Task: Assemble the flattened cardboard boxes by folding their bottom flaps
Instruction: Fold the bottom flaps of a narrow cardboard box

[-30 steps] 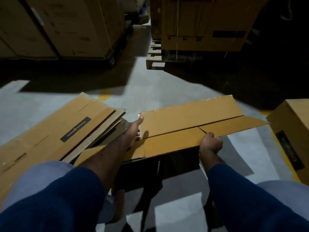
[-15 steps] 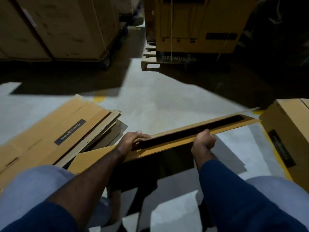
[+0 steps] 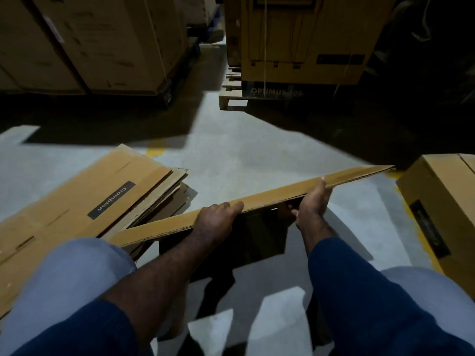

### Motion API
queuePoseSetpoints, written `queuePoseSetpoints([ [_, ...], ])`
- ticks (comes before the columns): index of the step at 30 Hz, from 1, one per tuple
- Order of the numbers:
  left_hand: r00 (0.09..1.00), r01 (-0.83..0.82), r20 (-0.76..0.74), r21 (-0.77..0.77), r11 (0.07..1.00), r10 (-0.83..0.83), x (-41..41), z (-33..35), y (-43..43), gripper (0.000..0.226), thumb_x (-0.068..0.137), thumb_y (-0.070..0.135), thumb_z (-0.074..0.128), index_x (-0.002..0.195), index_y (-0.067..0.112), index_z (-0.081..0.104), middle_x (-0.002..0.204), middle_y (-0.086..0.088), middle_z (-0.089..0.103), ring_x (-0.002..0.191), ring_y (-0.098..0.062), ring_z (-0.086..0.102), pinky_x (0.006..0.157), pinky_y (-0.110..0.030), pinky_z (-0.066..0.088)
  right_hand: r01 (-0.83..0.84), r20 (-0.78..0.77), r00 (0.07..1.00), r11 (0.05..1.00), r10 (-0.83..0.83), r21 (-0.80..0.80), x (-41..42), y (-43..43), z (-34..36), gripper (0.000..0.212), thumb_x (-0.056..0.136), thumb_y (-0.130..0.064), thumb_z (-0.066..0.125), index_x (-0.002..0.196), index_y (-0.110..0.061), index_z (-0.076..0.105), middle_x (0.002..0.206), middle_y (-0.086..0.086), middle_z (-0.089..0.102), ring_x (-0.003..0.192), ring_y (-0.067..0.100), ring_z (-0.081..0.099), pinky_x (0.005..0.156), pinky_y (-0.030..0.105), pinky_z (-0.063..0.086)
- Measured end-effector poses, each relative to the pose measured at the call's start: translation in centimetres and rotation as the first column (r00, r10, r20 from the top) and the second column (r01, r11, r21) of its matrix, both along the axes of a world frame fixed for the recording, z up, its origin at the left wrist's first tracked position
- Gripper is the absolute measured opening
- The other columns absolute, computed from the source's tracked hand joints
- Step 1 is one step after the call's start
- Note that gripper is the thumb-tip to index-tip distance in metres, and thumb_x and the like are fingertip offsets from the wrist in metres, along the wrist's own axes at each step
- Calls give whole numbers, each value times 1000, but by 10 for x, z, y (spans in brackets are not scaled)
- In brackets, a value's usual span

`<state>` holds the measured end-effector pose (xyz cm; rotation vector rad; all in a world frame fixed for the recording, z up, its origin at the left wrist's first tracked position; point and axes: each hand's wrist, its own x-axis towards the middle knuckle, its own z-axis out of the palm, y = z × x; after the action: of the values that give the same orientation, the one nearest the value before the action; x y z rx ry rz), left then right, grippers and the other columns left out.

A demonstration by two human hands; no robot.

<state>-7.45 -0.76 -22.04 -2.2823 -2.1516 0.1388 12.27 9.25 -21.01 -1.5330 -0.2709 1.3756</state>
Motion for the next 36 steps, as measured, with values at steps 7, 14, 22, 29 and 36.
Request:
queuePoseSetpoints([
  [7, 998, -46, -37, 35, 998, 47, -23, 41, 4, 50, 99, 11, 52, 145, 30, 41, 120, -4, 66, 93, -24, 68, 63, -34, 51, -218, 177, 958, 975, 224, -51, -35, 16, 24, 27, 102, -11, 54, 128, -3, 57, 106, 12, 64, 99, 32, 66, 81, 42, 63],
  [14, 994, -107, -22, -3, 994, 107, -93, 110, -11, 49, 102, 15, 54, 147, 33, 48, 129, -4, 63, 111, -23, 63, 84, -35, 52, -345, 274, 906, 938, 323, 35, -106, 11, 62, 32, 101, -9, 53, 131, 0, 56, 111, 12, 63, 83, 26, 66, 77, 41, 62],
  [22, 919, -394, 10, 84, 915, 395, -243, 131, -93, 59, 101, 14, 57, 149, 44, 41, 131, -3, 62, 107, -23, 63, 71, -31, 44, -642, 285, 754, 757, 592, 127, -271, -27, 106, 34, 101, -19, 57, 130, -2, 56, 118, 14, 66, 97, 34, 71, 47, 26, 56],
  [29, 789, -614, 168, 183, 768, 592, -346, 174, -153, 41, 103, 29, 51, 141, 45, 51, 131, 0, 63, 109, -24, 63, 86, -38, 53, -858, 337, 511, 443, 791, 260, -417, -39, 165, 15, 101, -24, 60, 105, -9, 61, 104, 14, 72, 85, 26, 75, 71, 42, 65],
  [36, 781, -577, 63, 455, 678, 622, -399, 242, -159, 40, 102, 29, 57, 140, 40, 52, 126, -10, 61, 103, -32, 63, 80, -43, 51, -803, 327, 494, 278, 806, 526, -492, -32, 234, 19, 98, -17, 60, 99, 1, 65, 96, 18, 71, 82, 32, 75, 56, 34, 59],
])
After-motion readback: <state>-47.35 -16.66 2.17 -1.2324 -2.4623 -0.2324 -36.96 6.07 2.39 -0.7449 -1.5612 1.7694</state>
